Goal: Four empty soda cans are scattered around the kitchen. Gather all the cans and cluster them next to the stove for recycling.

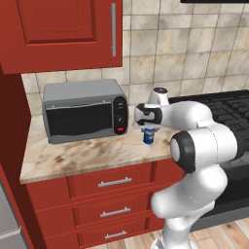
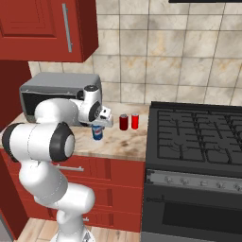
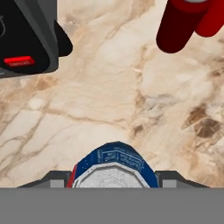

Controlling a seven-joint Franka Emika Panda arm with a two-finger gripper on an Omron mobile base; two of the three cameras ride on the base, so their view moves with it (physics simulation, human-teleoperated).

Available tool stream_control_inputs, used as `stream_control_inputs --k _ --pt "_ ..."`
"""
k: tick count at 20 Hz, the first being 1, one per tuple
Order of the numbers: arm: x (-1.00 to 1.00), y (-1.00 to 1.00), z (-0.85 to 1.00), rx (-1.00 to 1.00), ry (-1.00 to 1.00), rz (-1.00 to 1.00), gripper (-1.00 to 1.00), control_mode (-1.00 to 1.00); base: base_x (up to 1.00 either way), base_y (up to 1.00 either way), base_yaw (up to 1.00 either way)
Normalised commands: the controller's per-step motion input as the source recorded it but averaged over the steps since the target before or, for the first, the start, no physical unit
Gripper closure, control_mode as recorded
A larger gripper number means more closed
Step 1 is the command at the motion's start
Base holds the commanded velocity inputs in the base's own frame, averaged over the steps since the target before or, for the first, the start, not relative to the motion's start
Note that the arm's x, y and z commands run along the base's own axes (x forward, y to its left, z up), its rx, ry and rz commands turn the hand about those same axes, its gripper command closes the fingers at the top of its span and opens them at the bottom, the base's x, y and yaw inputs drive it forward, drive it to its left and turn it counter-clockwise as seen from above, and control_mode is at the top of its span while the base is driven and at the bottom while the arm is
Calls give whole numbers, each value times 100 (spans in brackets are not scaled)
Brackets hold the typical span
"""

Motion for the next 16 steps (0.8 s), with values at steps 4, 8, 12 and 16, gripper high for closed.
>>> stream_control_inputs --k 4,8,12,16 --pt "23 -40 0 0 0 4 100 -100 0 0 0" --pt "21 -36 0 0 0 3 100 -100 0 0 0" --pt "17 -30 0 -2 0 2 100 -100 0 0 0" --pt "17 -27 -1 -2 0 1 100 -100 0 0 0"
